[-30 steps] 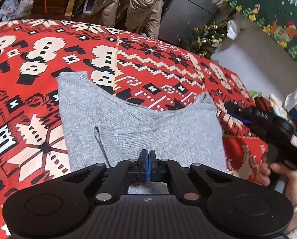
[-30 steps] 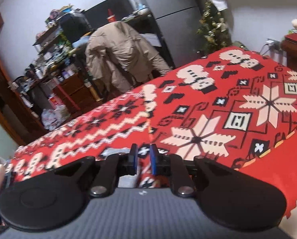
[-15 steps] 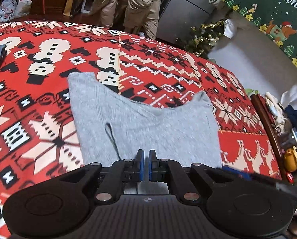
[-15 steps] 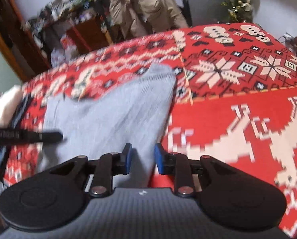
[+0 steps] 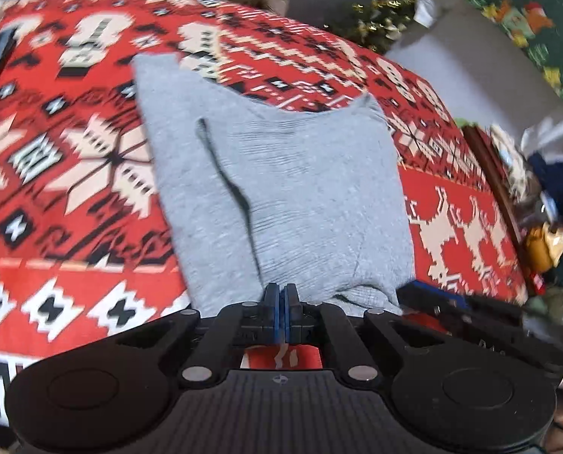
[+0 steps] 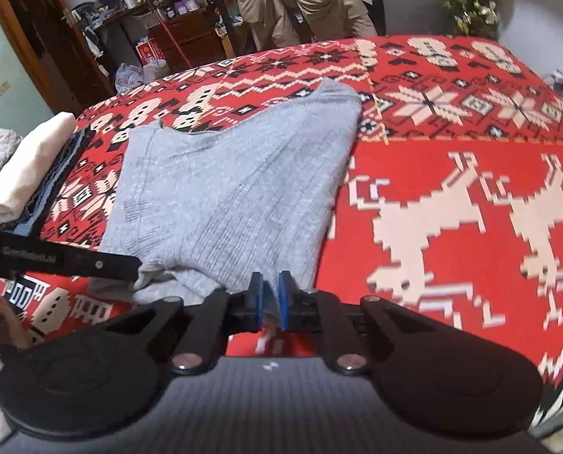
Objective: Fold clothes
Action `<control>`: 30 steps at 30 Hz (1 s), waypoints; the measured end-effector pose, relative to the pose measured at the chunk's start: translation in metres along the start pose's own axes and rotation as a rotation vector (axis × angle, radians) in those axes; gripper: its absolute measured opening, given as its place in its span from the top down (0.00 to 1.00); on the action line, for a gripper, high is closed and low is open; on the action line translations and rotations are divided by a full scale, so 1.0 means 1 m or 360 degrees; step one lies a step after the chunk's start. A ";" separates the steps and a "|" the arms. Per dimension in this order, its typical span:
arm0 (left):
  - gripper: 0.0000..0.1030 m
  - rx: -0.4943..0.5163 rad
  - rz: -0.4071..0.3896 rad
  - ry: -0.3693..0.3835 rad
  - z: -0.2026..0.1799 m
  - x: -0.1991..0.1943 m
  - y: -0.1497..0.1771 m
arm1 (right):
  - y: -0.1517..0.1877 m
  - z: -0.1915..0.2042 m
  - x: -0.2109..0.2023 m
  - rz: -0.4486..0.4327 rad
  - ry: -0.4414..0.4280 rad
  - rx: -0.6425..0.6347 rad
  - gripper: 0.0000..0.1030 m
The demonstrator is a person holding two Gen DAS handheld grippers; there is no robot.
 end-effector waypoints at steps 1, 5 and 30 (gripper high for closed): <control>0.96 -0.0023 -0.0007 -0.0011 0.003 -0.004 0.003 | 0.001 -0.003 -0.003 -0.0004 -0.0014 0.0026 0.92; 0.96 -0.0042 -0.0123 -0.0002 0.003 -0.026 0.010 | 0.000 -0.005 -0.022 -0.0117 -0.0143 0.0064 0.87; 0.71 0.0129 -0.0145 -0.0102 -0.025 -0.016 0.011 | 0.022 0.050 0.005 -0.0078 -0.0178 -0.0332 0.83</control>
Point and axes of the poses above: each gripper's, at about its wrist camera, not at the fingertips, and x roughly the way its jaws point, z to its left, y to its underside, the point moved 2 cm from there along x, roughly the way its jaws point, and after that the axes turned 13 degrees about x, right-handed, at the moved point
